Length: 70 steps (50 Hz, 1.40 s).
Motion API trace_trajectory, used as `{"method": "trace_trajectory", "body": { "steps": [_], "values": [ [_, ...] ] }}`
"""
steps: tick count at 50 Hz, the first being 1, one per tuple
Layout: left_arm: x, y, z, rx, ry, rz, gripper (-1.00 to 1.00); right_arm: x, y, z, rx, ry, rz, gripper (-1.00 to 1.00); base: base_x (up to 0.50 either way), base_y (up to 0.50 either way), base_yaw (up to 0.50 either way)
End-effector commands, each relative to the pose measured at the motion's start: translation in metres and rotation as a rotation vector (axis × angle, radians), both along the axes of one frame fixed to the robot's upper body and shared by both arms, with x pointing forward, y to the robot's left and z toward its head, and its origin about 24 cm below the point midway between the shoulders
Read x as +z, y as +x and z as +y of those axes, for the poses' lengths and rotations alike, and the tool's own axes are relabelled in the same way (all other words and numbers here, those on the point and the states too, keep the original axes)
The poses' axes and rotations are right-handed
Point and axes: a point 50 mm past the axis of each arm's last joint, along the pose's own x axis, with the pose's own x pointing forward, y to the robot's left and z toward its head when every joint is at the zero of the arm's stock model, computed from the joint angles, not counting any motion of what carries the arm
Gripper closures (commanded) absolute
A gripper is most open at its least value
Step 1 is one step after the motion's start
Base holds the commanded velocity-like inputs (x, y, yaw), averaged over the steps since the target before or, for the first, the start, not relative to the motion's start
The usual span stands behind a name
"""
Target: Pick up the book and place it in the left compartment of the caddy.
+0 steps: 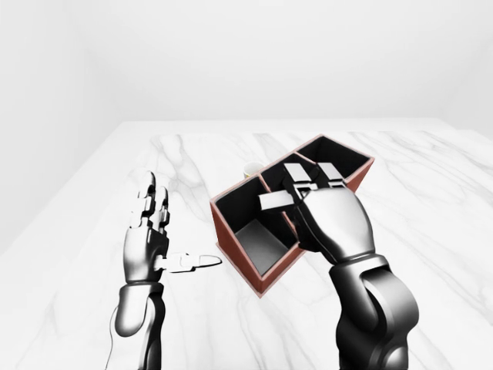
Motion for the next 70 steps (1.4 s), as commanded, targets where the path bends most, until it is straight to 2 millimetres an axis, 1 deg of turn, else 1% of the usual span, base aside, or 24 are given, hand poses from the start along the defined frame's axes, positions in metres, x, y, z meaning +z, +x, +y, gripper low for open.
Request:
{"method": "trace_trajectory", "body": {
  "steps": [1,8,15,22,26,31,35,41,46,48,58,63,65,70],
  "values": [
    [-0.001,-0.001,-0.002,-0.003,0.003,0.005,-1.0,0.006,-0.002,-0.002,0.03,0.03,-0.03,1.0,0.0,0.0,0.0],
    [-0.002,0.0,-0.001,-0.002,0.002,0.008,-1.0,0.003,0.001,0.002,0.073,0.045,-0.012,1.0,0.0,0.0,0.0],
    [-0.002,0.0,-0.001,0.0,0.001,0.008,-1.0,0.005,0.001,0.013,0.113,0.047,-0.013,1.0,0.0,0.0,0.0],
    [-0.002,0.0,-0.001,-0.001,0.001,0.008,-1.0,0.003,0.001,0.02,0.149,0.059,0.0,1.0,0.0,0.0,0.0],
    [0.0,0.0,0.0,0.0,0.0,0.002,-1.0,0.001,0.003,0.019,0.163,0.065,0.014,1.0,0.0,0.0,0.0],
    [-0.001,0.001,-0.001,0.0,0.0,0.007,-1.0,-0.007,0.006,0.017,0.188,0.071,0.054,1.0,0.0,0.0,0.0],
    [0.0,0.0,0.0,0.0,0.0,0.0,-1.0,-0.006,0.004,0.018,0.2,0.073,0.049,1.0,0.0,0.0,0.0],
    [0.001,0.0,0.0,0.001,-0.002,-0.004,-1.0,-0.016,0.004,0.015,0.244,0.102,0.104,1.0,0.0,0.0,0.0],
    [0.001,0.0,0.0,0.002,-0.001,-0.004,-1.0,-0.02,0.003,0.012,0.267,0.112,0.121,1.0,0.0,0.0,0.0],
    [-0.001,0.001,-0.001,0.001,-0.001,0.003,-1.0,-0.024,0.003,0.011,0.278,0.112,0.141,1.0,0.0,0.0,0.0],
    [-0.001,0.001,0.0,0.001,-0.001,0.004,-1.0,-0.028,0.003,0.015,0.319,0.123,0.166,1.0,0.0,0.0,0.0],
    [0.0,0.0,0.0,0.002,-0.002,-0.001,-1.0,-0.036,0.005,0.015,0.353,0.149,0.213,1.0,0.0,0.0,0.0],
    [0.0,0.0,0.0,0.002,-0.002,0.002,-1.0,-0.042,0.005,0.017,0.371,0.151,0.247,1.0,0.0,0.0,0.0],
    [-0.001,0.0,-0.001,0.0,0.0,0.006,-1.0,-0.04,0.006,0.016,0.379,0.148,0.239,1.0,0.0,0.0,0.0]
  ]
}}
